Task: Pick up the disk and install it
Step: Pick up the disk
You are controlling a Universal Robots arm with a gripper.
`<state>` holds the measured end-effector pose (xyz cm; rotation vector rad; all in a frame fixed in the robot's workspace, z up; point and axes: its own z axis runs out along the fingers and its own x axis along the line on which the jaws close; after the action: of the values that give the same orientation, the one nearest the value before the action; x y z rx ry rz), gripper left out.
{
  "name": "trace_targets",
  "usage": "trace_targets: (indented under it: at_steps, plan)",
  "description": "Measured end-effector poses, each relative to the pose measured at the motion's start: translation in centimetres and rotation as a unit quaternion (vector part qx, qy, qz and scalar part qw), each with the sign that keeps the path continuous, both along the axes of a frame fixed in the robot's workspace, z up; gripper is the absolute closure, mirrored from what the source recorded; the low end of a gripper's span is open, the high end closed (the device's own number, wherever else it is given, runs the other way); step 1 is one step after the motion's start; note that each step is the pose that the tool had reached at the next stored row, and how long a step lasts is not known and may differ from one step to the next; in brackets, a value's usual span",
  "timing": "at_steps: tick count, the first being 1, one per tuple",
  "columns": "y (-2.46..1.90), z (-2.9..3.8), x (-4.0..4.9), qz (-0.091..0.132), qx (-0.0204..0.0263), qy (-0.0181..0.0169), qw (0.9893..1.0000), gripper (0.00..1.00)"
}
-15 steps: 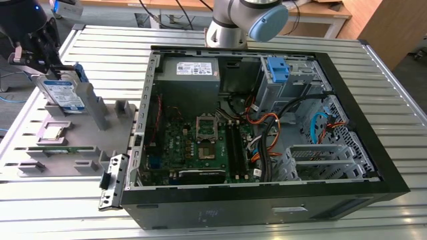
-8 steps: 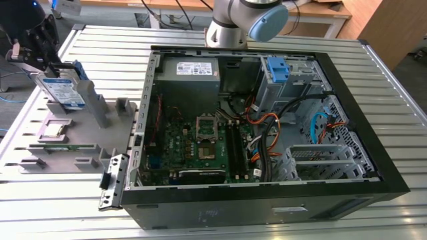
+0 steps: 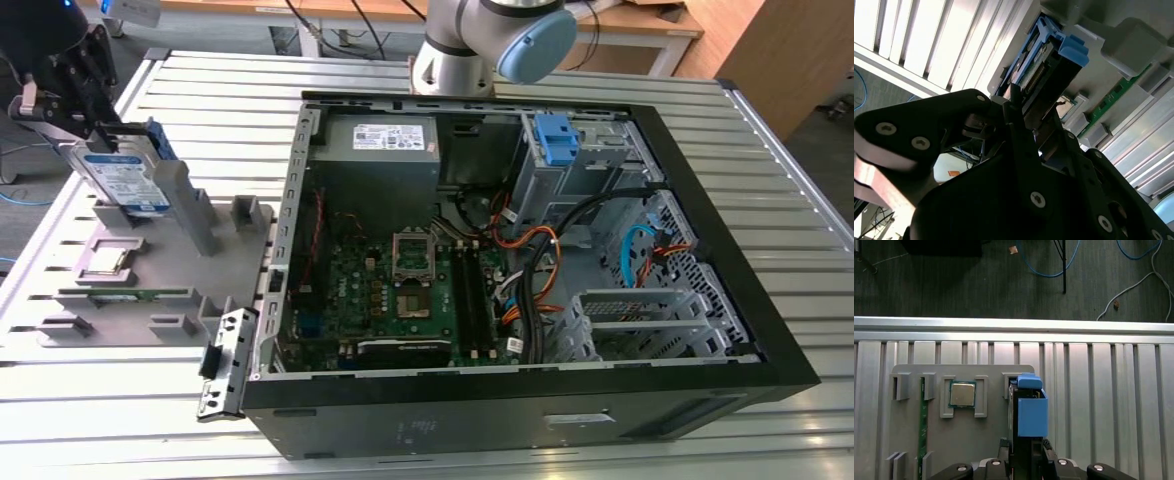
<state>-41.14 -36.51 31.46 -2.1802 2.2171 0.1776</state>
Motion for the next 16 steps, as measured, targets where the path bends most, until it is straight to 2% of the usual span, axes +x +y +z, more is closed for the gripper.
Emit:
trace_targets:
  at_steps: [16]
  plan:
    - [0.0, 0.17, 0.0, 0.0, -0.001, 0.0001, 1.0, 0.65]
